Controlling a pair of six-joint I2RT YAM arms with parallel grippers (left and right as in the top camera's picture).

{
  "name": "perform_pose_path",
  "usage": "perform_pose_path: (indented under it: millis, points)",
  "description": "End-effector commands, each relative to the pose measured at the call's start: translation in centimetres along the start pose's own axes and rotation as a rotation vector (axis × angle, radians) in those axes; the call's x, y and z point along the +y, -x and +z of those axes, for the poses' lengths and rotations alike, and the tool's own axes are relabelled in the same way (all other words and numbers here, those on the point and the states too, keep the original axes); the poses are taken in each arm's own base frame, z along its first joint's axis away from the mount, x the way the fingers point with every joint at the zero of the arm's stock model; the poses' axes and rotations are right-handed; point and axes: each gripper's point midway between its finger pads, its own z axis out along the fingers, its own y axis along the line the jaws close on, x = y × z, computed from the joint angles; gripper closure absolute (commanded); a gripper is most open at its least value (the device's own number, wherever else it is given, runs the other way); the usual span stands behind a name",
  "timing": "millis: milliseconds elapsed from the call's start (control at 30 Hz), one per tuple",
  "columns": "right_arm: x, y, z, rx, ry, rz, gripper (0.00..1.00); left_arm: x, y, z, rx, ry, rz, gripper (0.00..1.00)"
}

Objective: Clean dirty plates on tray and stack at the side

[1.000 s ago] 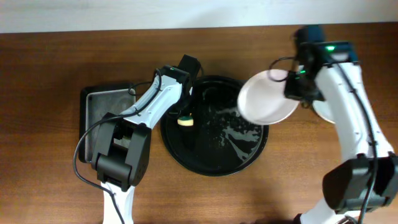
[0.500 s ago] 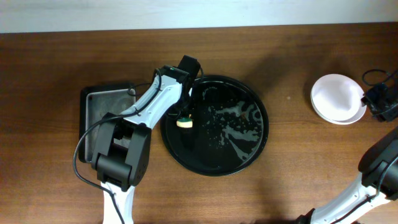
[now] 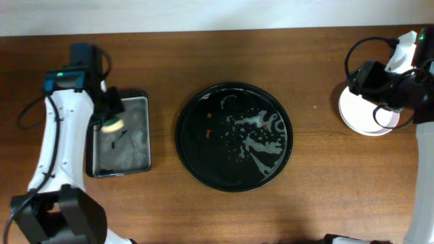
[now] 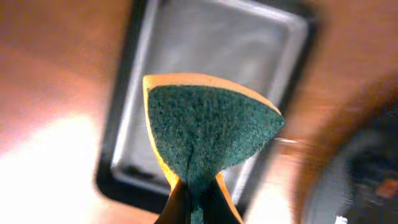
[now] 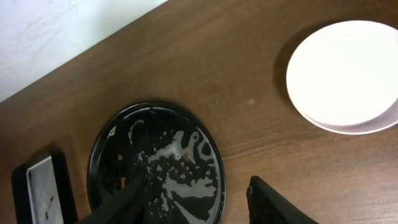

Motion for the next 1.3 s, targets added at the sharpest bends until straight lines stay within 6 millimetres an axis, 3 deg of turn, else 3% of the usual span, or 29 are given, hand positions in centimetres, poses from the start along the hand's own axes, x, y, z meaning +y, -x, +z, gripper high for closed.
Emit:
perform_pose_path:
  millis: [0,67,133,167,233,333,367,400,467,500,533,567,600,633,667,733,800,933,1000,1067,1133,1200,1267]
  points:
    - [0.3,-0.2,0.0,0.005,0.006,-0.016,0.48,2.7,-2.6,7.3,0.026,0.072,0.055,1.0]
    - [0.3,-0.3,0.0,0.011,0.005,-0.015,0.48,3.2,-3.2,10.6,-0.03,0.107,0.069,1.0]
    - [0.2,-0.7,0.0,0.026,0.0,-0.011,0.48,3.0,-2.5,11.4,-0.087,0.101,0.064,0.99]
    - [0.1,-0.8,0.0,0.029,-0.001,-0.011,0.48,3.0,-2.3,11.2,-0.092,0.099,0.075,0.93]
    - [0.1,-0.9,0.0,0.033,-0.002,-0.016,0.48,2.5,-1.9,9.1,-0.077,0.069,0.11,0.61]
    - [0.0,-1.2,0.0,0.046,-0.004,-0.046,0.48,1.4,-0.2,4.5,-0.108,-0.007,0.142,0.14]
    - [0.0,-1.3,0.0,0.05,-0.003,-0.08,0.48,1.6,0.0,2.8,-0.11,-0.007,0.142,0.14]
    - [0.2,-1.5,0.0,0.059,0.007,-0.108,0.48,1.4,0.7,-0.1,-0.144,-0.031,0.138,0.14]
    - [3.2,-2.8,-0.8,0.075,0.123,-0.215,0.48,0.6,2.0,-8.3,-0.318,-0.147,0.13,0.13]
    - [4.3,-3.3,-1.7,0.063,0.154,-0.258,0.48,0.9,1.9,-11.2,-0.385,-0.16,0.126,0.03]
    - [6.0,-4.1,-4.1,0.01,0.187,-0.33,0.48,1.5,1.1,-14.5,-0.461,-0.171,0.119,0.01]
    - [7.4,-5.2,-7.4,-0.066,0.229,-0.41,0.47,2.6,-1.0,-18.3,-0.547,-0.177,0.111,0.01]
    - [8.2,-6.6,-11.0,-0.145,0.263,-0.449,0.44,3.8,-3.5,-20.6,-0.592,-0.164,0.1,0.01]
    - [8.3,-7.6,-13.1,-0.189,0.278,-0.465,0.41,4.5,-4.9,-21.5,-0.604,-0.156,0.096,0.01]
    - [8.2,-8.6,-15.2,-0.239,0.29,-0.476,0.01,4.7,-5.7,-22.0,-0.611,-0.157,0.096,0.01]
    - [8.2,-9.7,-17.7,-0.31,0.306,-0.494,0.01,4.0,-5.9,-22.5,-0.621,-0.216,0.059,0.01]
    - [8.1,-9.9,-17.9,-0.309,0.306,-0.494,0.01,2.6,-5.5,-22.5,-0.603,-0.31,0.012,0.01]
    - [7.9,-9.8,-17.8,-0.31,0.292,-0.495,0.01,2.8,-7.0,-21.0,-0.509,-0.291,0.015,0.01]
    - [6.7,-9.2,-17.5,-0.328,0.216,-0.482,0.01,3.0,-8.2,-20.3,-0.45,-0.278,0.017,0.01]
    - [6.8,-9.6,-17.5,-0.335,0.2,-0.666,0.01,3.3,-9.8,-19.5,-0.381,-0.264,0.019,0.01]
    - [6.4,-10.1,-16.5,-0.321,0.183,-0.756,0.01,3.5,-10.7,-19.1,-0.338,-0.255,0.02,0.01]
    - [6.4,-9.4,-14.6,-0.454,0.181,-0.828,0.01,3.5,-11.0,-19.0,-0.328,-0.253,0.021,0.01]
    - [4.7,-10.6,-10.0,-0.594,0.175,-0.843,0.01,3.5,-11.0,-19.0,-0.328,-0.253,0.021,0.01]
